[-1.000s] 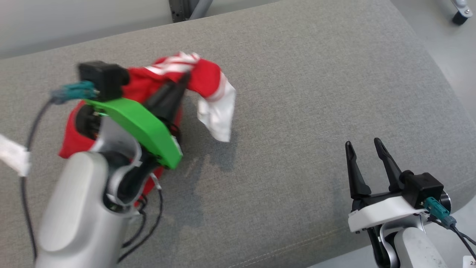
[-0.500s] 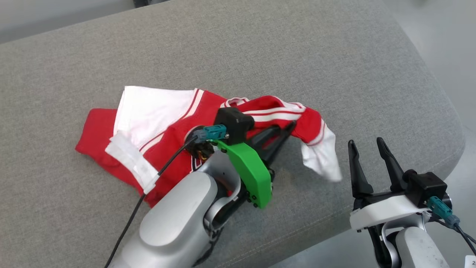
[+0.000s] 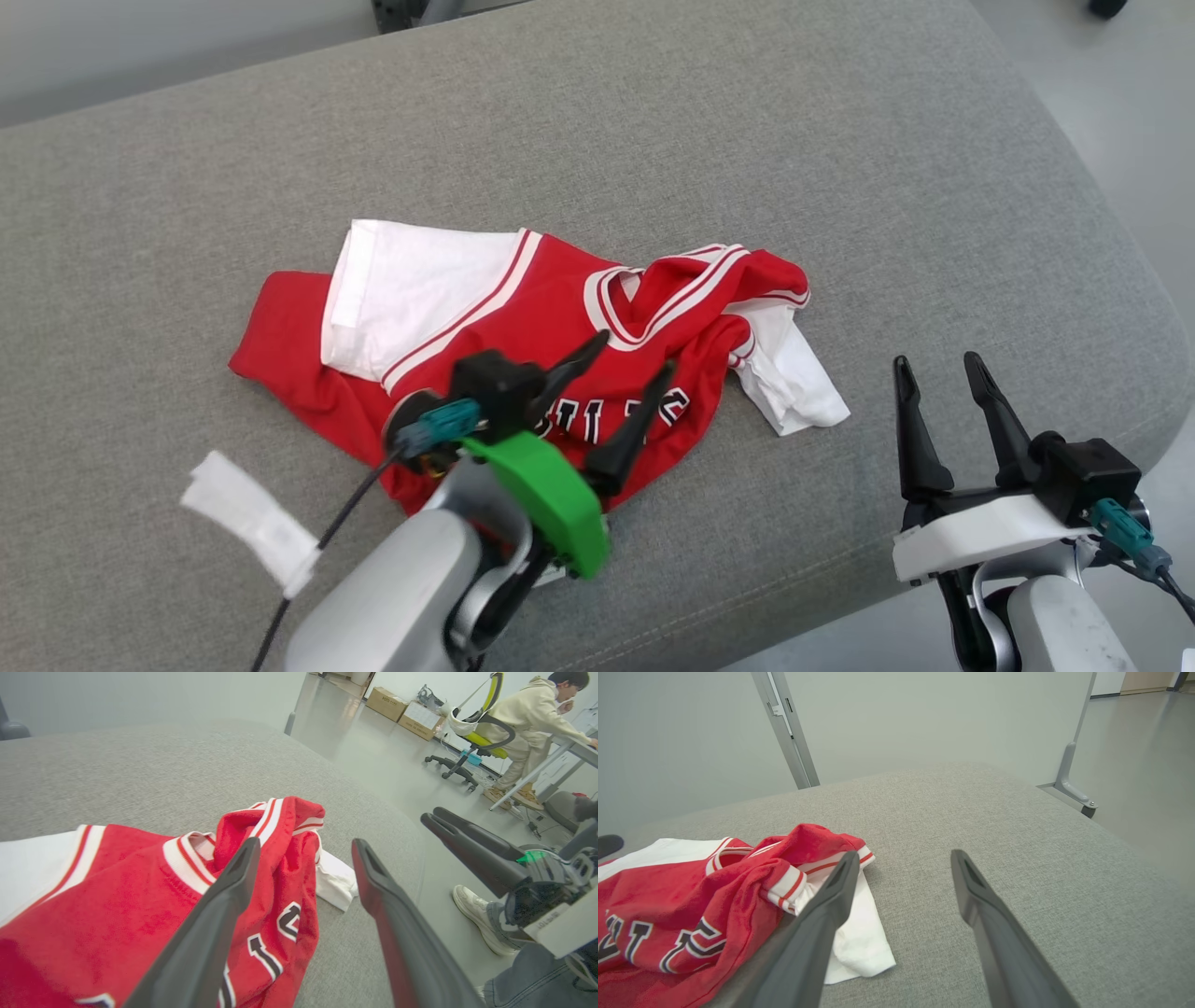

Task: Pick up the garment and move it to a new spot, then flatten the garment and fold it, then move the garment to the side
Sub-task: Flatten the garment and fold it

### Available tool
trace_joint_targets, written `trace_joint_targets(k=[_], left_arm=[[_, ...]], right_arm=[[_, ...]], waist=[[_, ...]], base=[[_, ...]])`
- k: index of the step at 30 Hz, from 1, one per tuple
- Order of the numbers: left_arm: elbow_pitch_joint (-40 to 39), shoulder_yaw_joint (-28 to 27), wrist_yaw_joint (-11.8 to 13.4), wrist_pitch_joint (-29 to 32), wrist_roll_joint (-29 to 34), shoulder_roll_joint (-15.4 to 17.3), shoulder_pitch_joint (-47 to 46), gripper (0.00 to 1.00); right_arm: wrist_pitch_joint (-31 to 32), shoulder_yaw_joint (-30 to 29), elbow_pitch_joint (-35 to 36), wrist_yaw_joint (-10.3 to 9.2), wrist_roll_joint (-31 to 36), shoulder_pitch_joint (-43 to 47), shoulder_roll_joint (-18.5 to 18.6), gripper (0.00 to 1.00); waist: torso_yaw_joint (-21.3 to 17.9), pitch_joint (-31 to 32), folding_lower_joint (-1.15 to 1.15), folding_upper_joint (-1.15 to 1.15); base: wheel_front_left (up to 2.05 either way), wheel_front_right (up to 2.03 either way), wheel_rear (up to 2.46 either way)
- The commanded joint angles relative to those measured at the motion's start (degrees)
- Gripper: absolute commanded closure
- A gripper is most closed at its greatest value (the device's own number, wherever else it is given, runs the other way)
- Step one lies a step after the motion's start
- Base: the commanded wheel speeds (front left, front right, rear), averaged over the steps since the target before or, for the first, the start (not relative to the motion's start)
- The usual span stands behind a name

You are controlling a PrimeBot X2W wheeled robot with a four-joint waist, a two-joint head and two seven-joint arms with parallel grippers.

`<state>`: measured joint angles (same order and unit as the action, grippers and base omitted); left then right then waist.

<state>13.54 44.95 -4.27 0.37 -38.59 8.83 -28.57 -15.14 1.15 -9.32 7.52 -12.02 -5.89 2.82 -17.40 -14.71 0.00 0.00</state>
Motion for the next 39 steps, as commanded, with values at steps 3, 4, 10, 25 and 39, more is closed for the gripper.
trace_joint_targets(k=[3, 4, 10, 25, 39], left_arm=[[-4.35, -3.72, 4.51, -1.46, -0.18, 4.91, 5.13, 0.0], [-5.6, -4.99, 6.24, -1.81, 0.09, 6.56, 6.56, 0.0], [-10.97, -10.62, 12.88, -0.9, -3.03, 13.98, 16.97, 0.0], [-10.81, -4.12, 11.09, 2.92, -5.06, 10.94, 22.44, 0.0], [-1.08, -3.99, 8.98, 0.27, -4.91, 9.35, 19.31, 1.0]], right_arm=[[-0.02, -0.31, 0.11, -0.06, -0.09, 1.15, 0.13, 0.0], [-0.01, -0.49, 0.17, -0.06, -0.07, 1.41, 0.13, 0.0], [-0.02, -1.24, 0.86, -0.06, 0.31, 2.81, 0.12, 0.0], [-0.01, -1.24, 1.47, -0.06, 1.62, 0.69, 0.12, 0.0], [-0.01, -2.27, 1.38, -0.06, 2.18, 1.49, 0.12, 0.0]], waist=[[1.27, 1.84, 0.0, 0.0], [1.47, 2.3, 0.0, 0.0], [2.93, 3.48, 0.0, 0.0], [5.15, 1.1, 0.0, 0.0], [4.76, 0.69, 0.0, 0.0]], base=[[0.0, 0.0, 0.0], [0.0, 0.0, 0.0], [0.0, 0.0, 0.0], [0.0, 0.0, 0.0], [0.0, 0.0, 0.0]])
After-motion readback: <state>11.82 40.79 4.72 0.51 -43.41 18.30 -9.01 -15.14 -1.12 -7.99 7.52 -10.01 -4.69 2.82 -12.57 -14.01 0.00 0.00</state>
